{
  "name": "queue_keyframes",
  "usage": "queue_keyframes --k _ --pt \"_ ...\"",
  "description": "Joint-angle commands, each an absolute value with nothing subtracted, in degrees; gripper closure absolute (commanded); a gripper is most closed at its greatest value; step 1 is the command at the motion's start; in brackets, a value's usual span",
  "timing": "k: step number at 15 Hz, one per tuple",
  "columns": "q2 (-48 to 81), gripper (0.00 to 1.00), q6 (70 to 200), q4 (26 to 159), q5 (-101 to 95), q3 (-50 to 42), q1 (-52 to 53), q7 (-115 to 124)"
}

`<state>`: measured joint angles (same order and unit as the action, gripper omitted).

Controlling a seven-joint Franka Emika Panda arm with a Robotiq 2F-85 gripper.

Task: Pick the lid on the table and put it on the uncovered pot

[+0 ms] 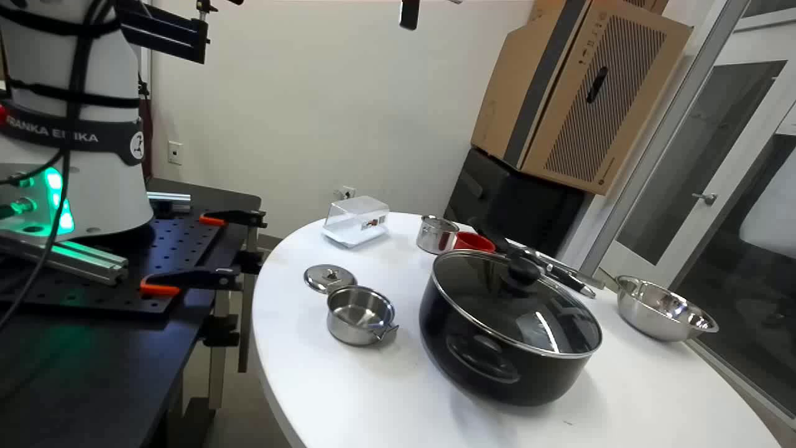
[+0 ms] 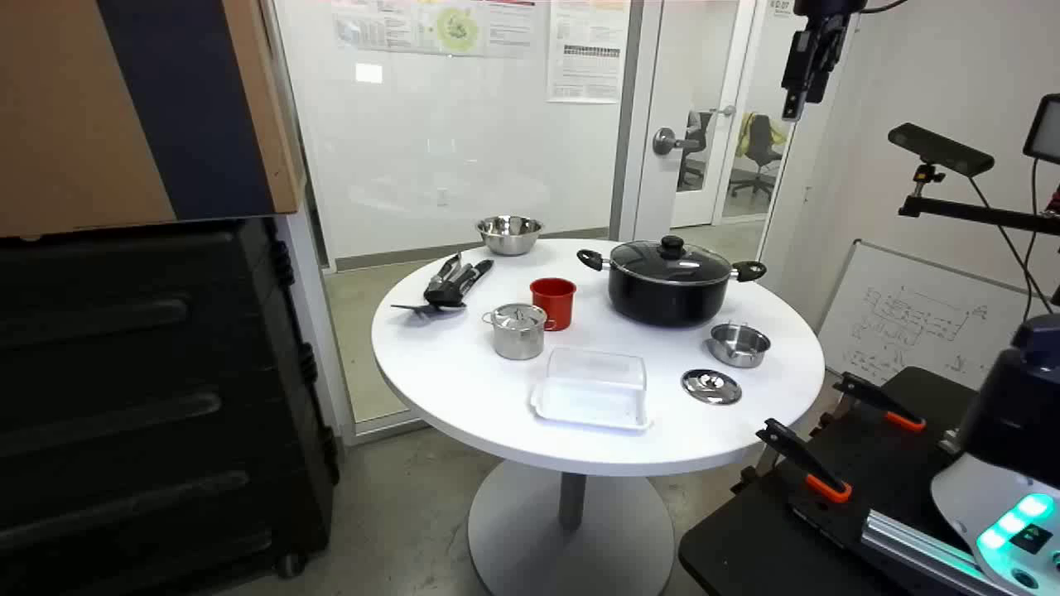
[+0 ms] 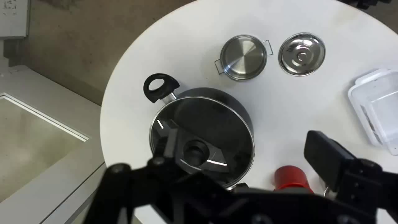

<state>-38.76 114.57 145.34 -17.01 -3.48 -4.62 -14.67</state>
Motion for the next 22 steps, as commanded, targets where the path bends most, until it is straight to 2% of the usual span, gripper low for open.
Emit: queue_keyframes --k 1,7,12,20,22 --pt "-38.8 0.00 114.3 145.2 -17.4 -4.1 -3.9 -14.3" --pt "-37.4 0.00 119.1 153.0 -17.1 -2.4 -5.4 -2.6" --pt "-35.9 0.00 130.2 160.4 -21.5 1.3 -7.4 6.1" --pt "-34.5 0.00 129.2 159.8 -19.8 1.4 -6.7 5.0" --pt "-31.1 0.00 132.6 159.8 -17.2 0.0 -5.2 3.9"
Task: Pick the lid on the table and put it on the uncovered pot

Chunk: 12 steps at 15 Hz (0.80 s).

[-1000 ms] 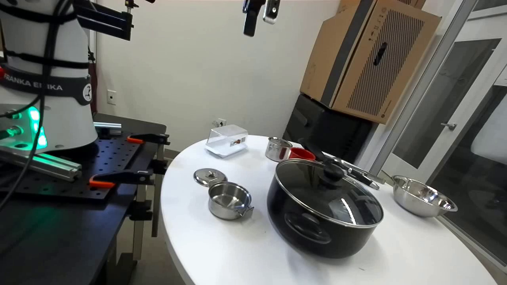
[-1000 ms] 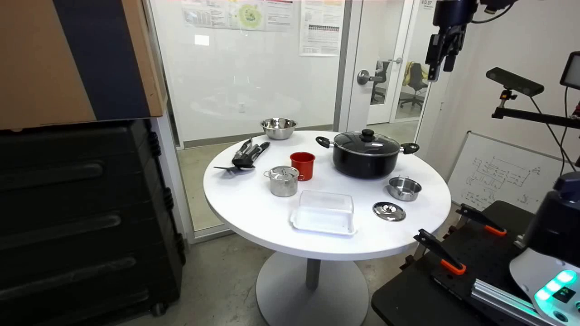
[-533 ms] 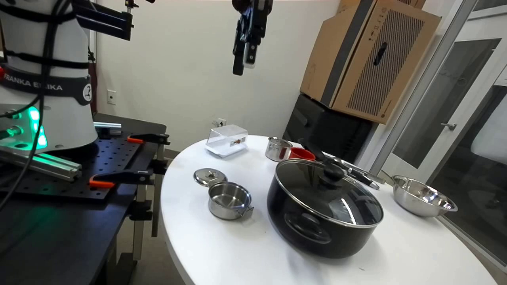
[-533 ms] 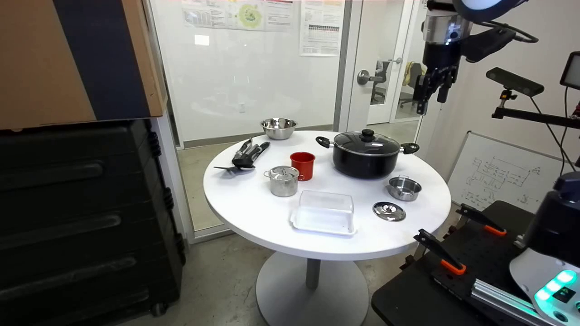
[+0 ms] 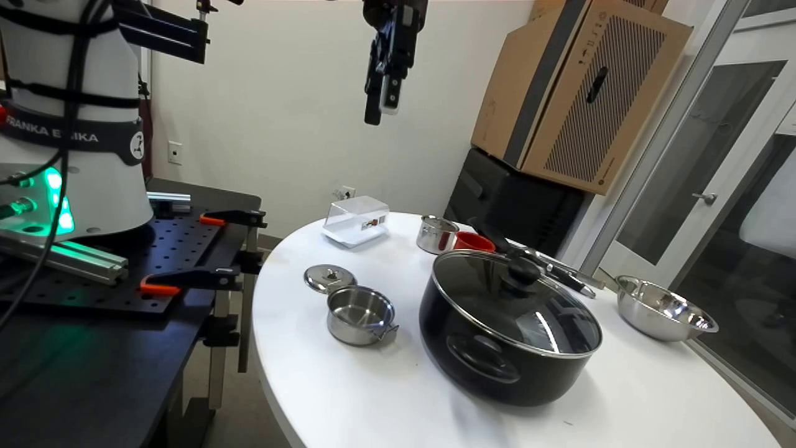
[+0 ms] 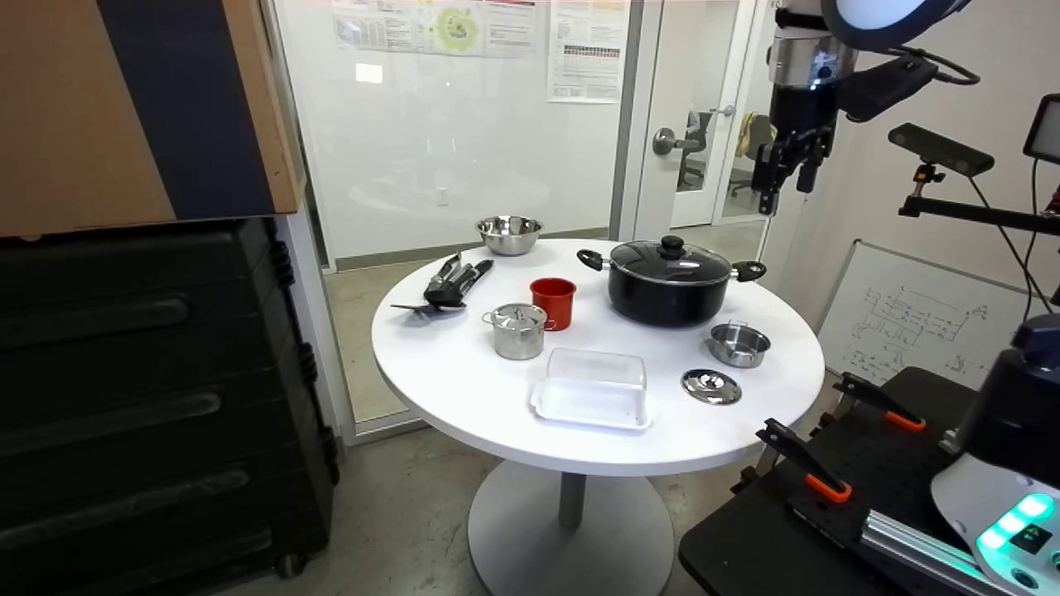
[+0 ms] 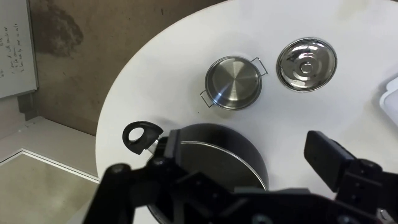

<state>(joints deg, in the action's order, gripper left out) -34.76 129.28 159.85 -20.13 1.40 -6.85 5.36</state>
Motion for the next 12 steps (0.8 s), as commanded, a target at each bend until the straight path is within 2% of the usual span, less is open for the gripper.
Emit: queue_keyframes --k 1,7,12 --pt "-29.3 0.00 134.3 159.8 -16.7 -0.1 -5.1 4.1" --pt "-12.7 0.00 149.9 160.2 -1.0 -7.2 -0.5 -6.2" --pt "-0.9 0.00 151.2 160.3 18.4 -7.6 3.2 -21.7"
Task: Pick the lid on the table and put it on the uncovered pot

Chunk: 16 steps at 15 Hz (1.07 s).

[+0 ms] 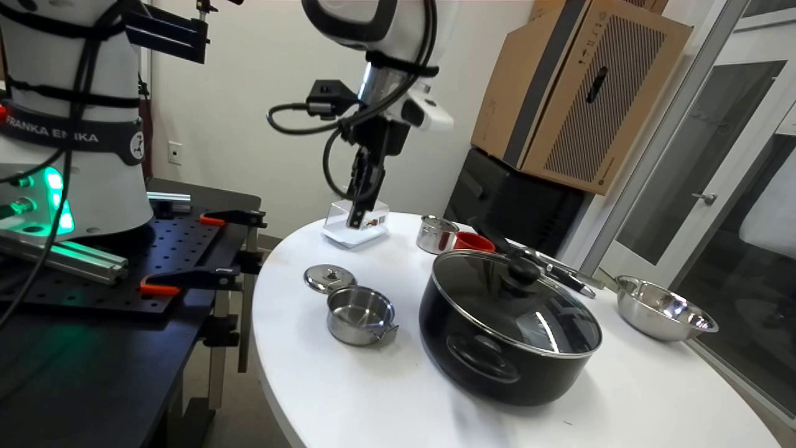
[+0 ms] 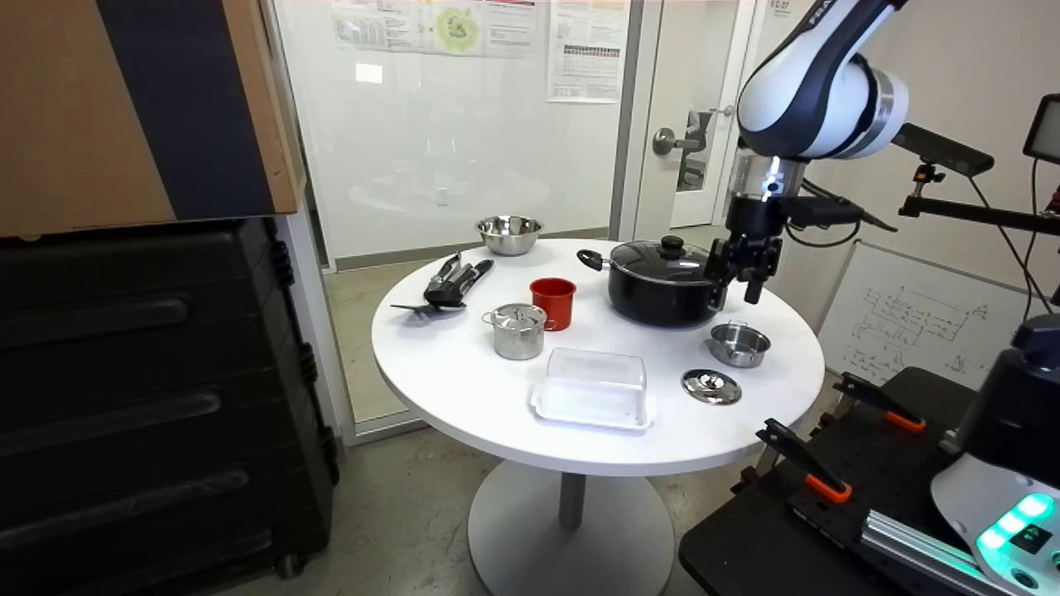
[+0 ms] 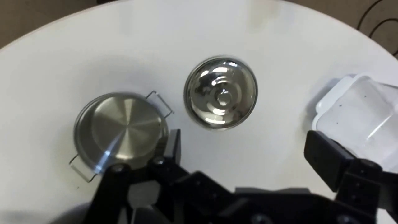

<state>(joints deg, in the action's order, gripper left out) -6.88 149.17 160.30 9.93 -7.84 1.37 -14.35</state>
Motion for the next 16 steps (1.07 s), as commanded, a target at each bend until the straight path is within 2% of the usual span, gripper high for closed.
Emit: queue_keyframes --k 1,11,16 --pt "0.9 0.00 151.5 160.3 20.5 -6.5 2.8 -23.3" --pt "8.3 0.00 160.0 159.8 28.1 1.5 -2.7 -25.3" --pt "10.9 0.00 164.3 159.7 29.2 0.7 -1.3 -24.8"
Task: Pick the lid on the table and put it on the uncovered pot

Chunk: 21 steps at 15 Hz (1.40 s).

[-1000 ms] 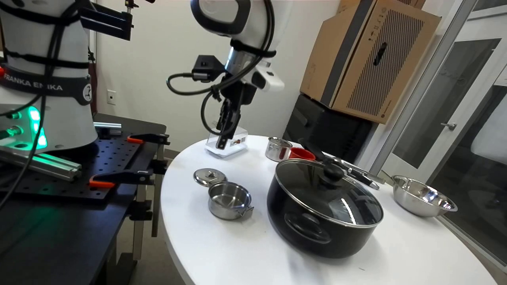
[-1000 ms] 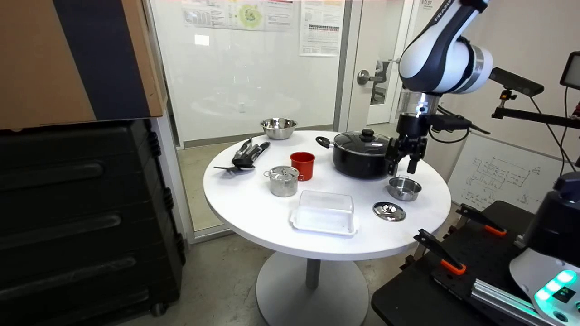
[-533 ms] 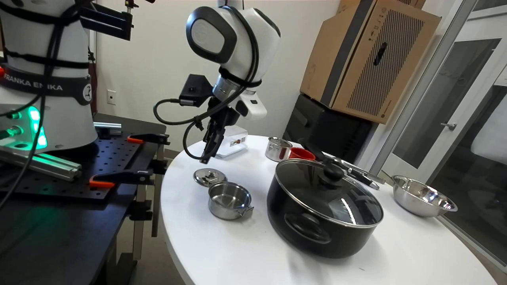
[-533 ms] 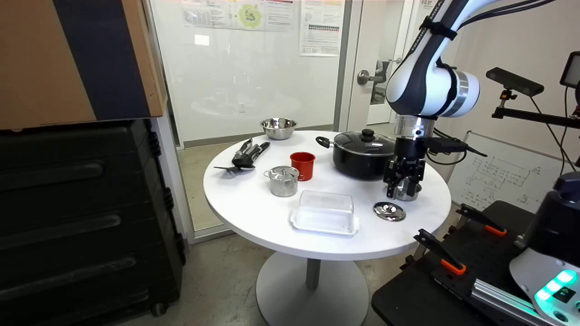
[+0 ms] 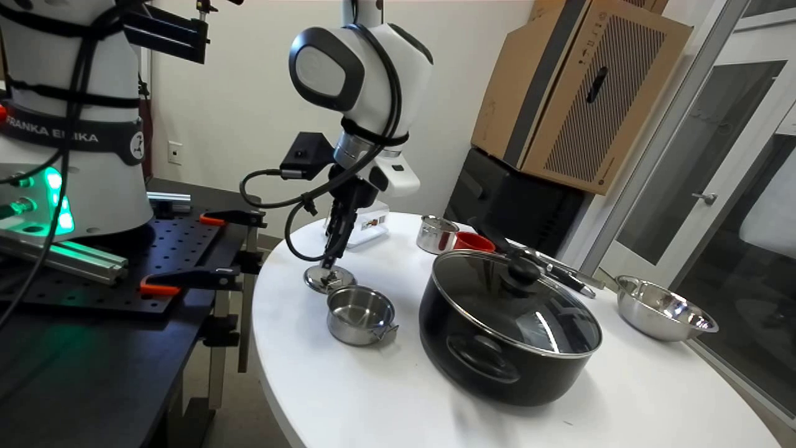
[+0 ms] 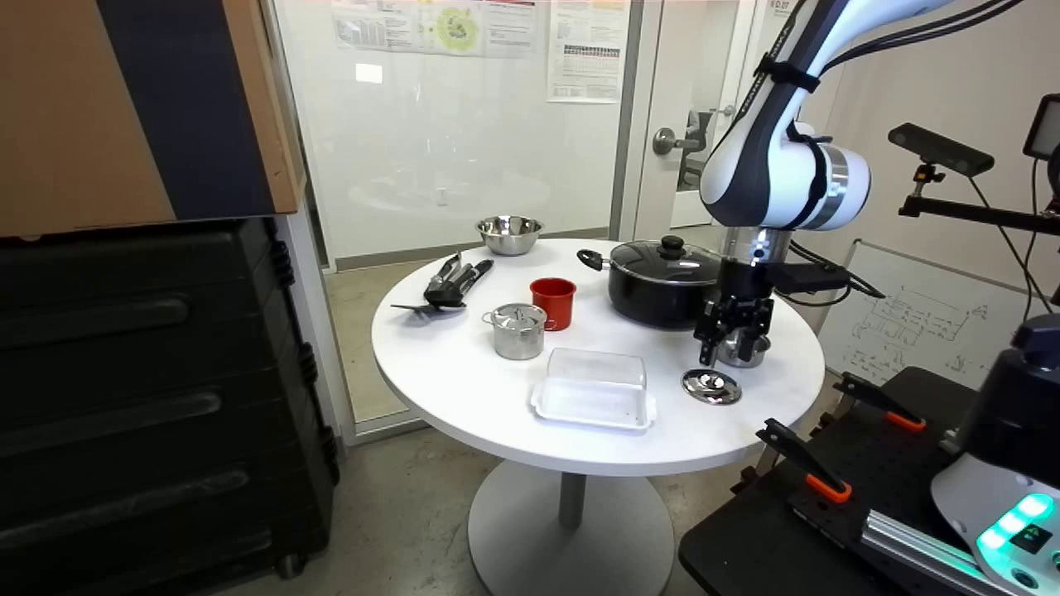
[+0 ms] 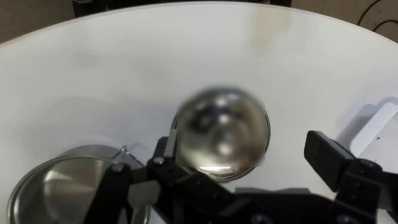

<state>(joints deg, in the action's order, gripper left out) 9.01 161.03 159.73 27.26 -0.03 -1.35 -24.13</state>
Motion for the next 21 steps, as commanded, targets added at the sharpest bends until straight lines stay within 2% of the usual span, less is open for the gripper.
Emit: queue_keyframes --k 1,4,8,10,11,12,13,14,15,16,17,19,21 --pt "11.5 0.00 165.1 159.7 29.2 0.8 -1.2 -24.6" --pt "12.7 0.01 167.4 159.7 29.9 1.6 -1.3 -24.5" --pt "13.9 0.09 170.2 159.4 30.7 2.3 -1.7 -24.4" --pt "14.3 0.15 171.1 159.4 30.9 2.6 -1.6 -24.2" --pt "14.6 0.24 171.4 159.3 30.9 2.7 -1.6 -24.2" --pt "14.9 0.27 171.8 159.3 30.9 2.8 -1.5 -24.0" --pt "15.2 0.25 172.1 159.3 30.8 2.9 -1.5 -24.0" --pt "15.4 0.30 172.3 159.3 30.8 3.1 -1.5 -24.0" --pt "15.7 0.31 172.5 159.3 30.8 3.2 -1.5 -23.9" --pt "15.9 0.35 172.8 159.3 30.7 3.3 -1.5 -23.8" --pt "16.1 0.57 173.0 159.2 30.7 3.3 -1.5 -23.7" --pt "16.4 0.62 173.3 159.2 30.7 3.5 -1.6 -23.7" --pt "16.6 0.77 173.6 159.2 30.8 3.7 -1.7 -23.8"
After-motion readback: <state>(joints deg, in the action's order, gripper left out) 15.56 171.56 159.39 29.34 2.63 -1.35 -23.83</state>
